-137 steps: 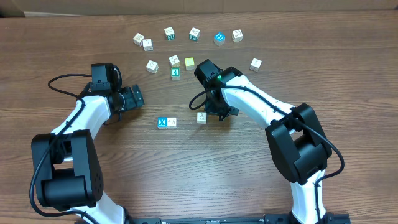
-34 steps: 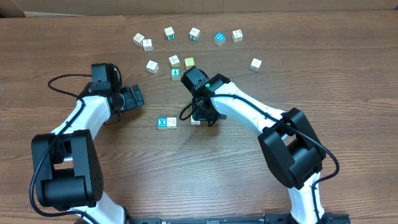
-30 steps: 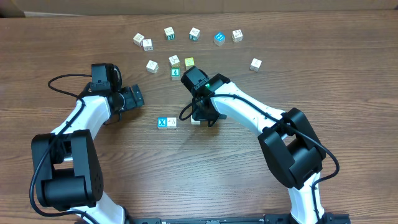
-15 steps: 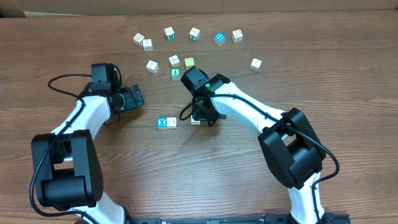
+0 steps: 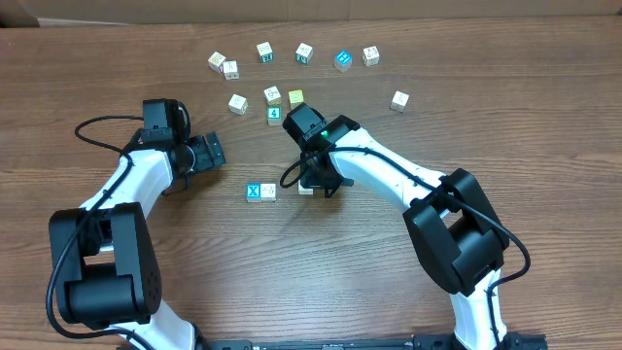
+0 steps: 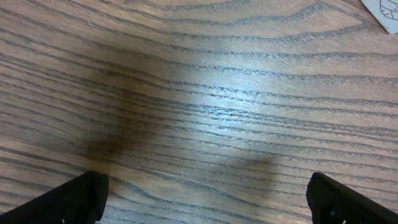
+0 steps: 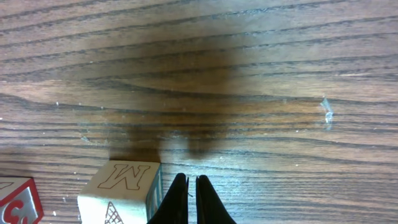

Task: Form a horizontal line

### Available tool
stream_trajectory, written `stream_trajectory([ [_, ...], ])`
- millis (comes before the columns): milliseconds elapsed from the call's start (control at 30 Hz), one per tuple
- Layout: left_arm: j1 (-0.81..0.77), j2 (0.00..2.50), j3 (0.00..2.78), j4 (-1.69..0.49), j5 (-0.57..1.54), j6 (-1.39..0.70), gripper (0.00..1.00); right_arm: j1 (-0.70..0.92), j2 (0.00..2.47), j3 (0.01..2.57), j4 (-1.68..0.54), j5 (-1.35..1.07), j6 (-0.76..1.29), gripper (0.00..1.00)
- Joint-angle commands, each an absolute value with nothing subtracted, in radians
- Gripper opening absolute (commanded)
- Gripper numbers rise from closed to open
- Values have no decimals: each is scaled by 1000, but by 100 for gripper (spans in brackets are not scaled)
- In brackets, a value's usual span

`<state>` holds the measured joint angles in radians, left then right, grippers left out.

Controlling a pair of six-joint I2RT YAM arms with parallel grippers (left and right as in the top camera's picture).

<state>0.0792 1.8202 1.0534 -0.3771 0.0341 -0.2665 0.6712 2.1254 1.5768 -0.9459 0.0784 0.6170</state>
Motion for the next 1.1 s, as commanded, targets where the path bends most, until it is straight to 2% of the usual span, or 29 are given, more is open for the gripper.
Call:
stream_trajectory([
  [0,78,1833,1049,-377,42,-276,99,673,2112,1571,-940,67,620,4],
  [1067,78,1833,1049,-377,42,-277,99,698,2112,1571,-907,-63,620,4],
])
